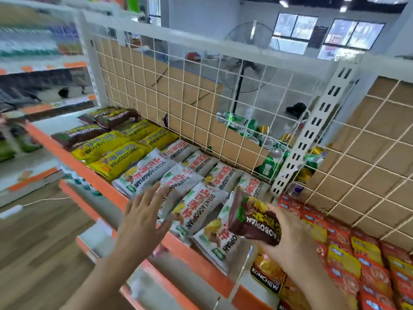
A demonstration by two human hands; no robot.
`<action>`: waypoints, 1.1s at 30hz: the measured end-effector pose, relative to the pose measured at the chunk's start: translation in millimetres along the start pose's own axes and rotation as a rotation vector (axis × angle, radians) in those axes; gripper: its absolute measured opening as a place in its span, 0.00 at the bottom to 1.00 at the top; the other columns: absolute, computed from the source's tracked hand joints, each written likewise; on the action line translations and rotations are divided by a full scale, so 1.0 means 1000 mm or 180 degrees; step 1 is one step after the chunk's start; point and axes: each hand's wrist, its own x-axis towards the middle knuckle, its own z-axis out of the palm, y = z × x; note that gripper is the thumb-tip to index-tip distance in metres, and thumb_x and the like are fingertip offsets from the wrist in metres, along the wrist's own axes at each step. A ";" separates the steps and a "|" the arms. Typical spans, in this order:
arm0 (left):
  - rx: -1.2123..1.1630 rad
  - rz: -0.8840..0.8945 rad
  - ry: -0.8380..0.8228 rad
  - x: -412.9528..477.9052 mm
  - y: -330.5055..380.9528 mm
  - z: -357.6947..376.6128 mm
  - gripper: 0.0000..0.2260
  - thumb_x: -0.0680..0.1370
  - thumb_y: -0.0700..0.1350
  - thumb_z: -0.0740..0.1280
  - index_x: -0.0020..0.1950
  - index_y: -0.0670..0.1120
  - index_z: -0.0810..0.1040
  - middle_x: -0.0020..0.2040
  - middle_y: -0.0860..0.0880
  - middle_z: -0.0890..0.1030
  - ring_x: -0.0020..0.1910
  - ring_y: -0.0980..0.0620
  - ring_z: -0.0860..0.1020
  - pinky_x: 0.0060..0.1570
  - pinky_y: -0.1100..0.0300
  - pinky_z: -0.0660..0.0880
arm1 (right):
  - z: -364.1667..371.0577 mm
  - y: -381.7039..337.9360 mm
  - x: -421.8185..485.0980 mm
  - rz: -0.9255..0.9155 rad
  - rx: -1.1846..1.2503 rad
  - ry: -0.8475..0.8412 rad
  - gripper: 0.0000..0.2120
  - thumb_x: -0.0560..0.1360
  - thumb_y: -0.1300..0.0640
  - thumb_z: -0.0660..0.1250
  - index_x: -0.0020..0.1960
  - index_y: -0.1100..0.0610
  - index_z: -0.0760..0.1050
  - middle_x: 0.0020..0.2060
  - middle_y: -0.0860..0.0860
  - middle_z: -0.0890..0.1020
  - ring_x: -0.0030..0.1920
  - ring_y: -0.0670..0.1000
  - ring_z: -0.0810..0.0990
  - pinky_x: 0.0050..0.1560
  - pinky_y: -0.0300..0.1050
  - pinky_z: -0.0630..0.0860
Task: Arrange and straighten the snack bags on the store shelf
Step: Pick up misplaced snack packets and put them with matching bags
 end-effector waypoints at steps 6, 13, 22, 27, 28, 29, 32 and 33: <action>0.0177 -0.0610 0.0342 -0.025 -0.058 -0.036 0.27 0.71 0.59 0.55 0.67 0.50 0.69 0.63 0.46 0.76 0.55 0.40 0.77 0.52 0.45 0.72 | 0.016 -0.035 0.033 -0.0646 0.0143 -0.0011 0.39 0.58 0.47 0.79 0.65 0.54 0.69 0.52 0.51 0.79 0.54 0.54 0.77 0.58 0.55 0.72; 0.0283 -0.1190 0.0432 -0.049 -0.125 -0.063 0.29 0.70 0.61 0.55 0.67 0.51 0.70 0.65 0.47 0.74 0.60 0.41 0.72 0.57 0.44 0.69 | 0.045 -0.092 0.062 -0.1147 0.0037 -0.0130 0.41 0.54 0.48 0.81 0.64 0.55 0.71 0.48 0.52 0.81 0.50 0.56 0.79 0.52 0.55 0.73; 0.0191 -0.1367 0.0452 -0.024 -0.228 -0.085 0.26 0.73 0.52 0.68 0.70 0.52 0.67 0.67 0.48 0.71 0.63 0.43 0.70 0.61 0.47 0.65 | 0.096 -0.178 0.100 -0.1165 0.0164 -0.0029 0.39 0.53 0.52 0.82 0.61 0.55 0.72 0.47 0.51 0.80 0.48 0.56 0.79 0.51 0.56 0.73; 0.0232 -0.1360 0.0375 0.000 -0.299 -0.104 0.26 0.73 0.51 0.68 0.70 0.51 0.67 0.70 0.49 0.69 0.64 0.42 0.70 0.59 0.46 0.66 | 0.125 -0.235 0.128 -0.1141 0.0172 0.0079 0.38 0.51 0.54 0.83 0.59 0.57 0.74 0.46 0.54 0.81 0.46 0.59 0.80 0.48 0.55 0.74; 0.0226 -0.1381 0.0352 0.004 -0.312 -0.106 0.26 0.73 0.52 0.68 0.71 0.52 0.66 0.70 0.50 0.68 0.64 0.42 0.70 0.59 0.47 0.66 | 0.130 -0.246 0.133 -0.1150 0.0174 0.0120 0.38 0.52 0.55 0.82 0.59 0.57 0.75 0.45 0.53 0.81 0.46 0.58 0.80 0.48 0.54 0.73; 0.0228 -0.1391 0.0332 0.007 -0.325 -0.108 0.27 0.74 0.52 0.68 0.71 0.52 0.66 0.70 0.50 0.68 0.64 0.42 0.70 0.60 0.47 0.66 | 0.134 -0.257 0.138 -0.1163 0.0182 0.0161 0.37 0.52 0.55 0.82 0.59 0.57 0.75 0.45 0.53 0.81 0.47 0.58 0.80 0.48 0.53 0.73; 0.0205 -0.1404 0.0265 0.017 -0.356 -0.111 0.27 0.74 0.53 0.67 0.72 0.52 0.65 0.71 0.50 0.68 0.66 0.43 0.69 0.61 0.47 0.65 | 0.149 -0.284 0.154 -0.1189 0.0242 0.0156 0.38 0.52 0.56 0.82 0.60 0.57 0.74 0.46 0.54 0.81 0.47 0.59 0.80 0.48 0.56 0.75; 0.0175 -0.1414 0.0248 0.021 -0.365 -0.112 0.27 0.74 0.53 0.66 0.72 0.53 0.64 0.71 0.50 0.67 0.66 0.43 0.68 0.62 0.47 0.65 | 0.154 -0.291 0.159 -0.1209 0.0208 0.0161 0.38 0.51 0.56 0.82 0.60 0.57 0.74 0.45 0.54 0.81 0.46 0.59 0.80 0.46 0.56 0.76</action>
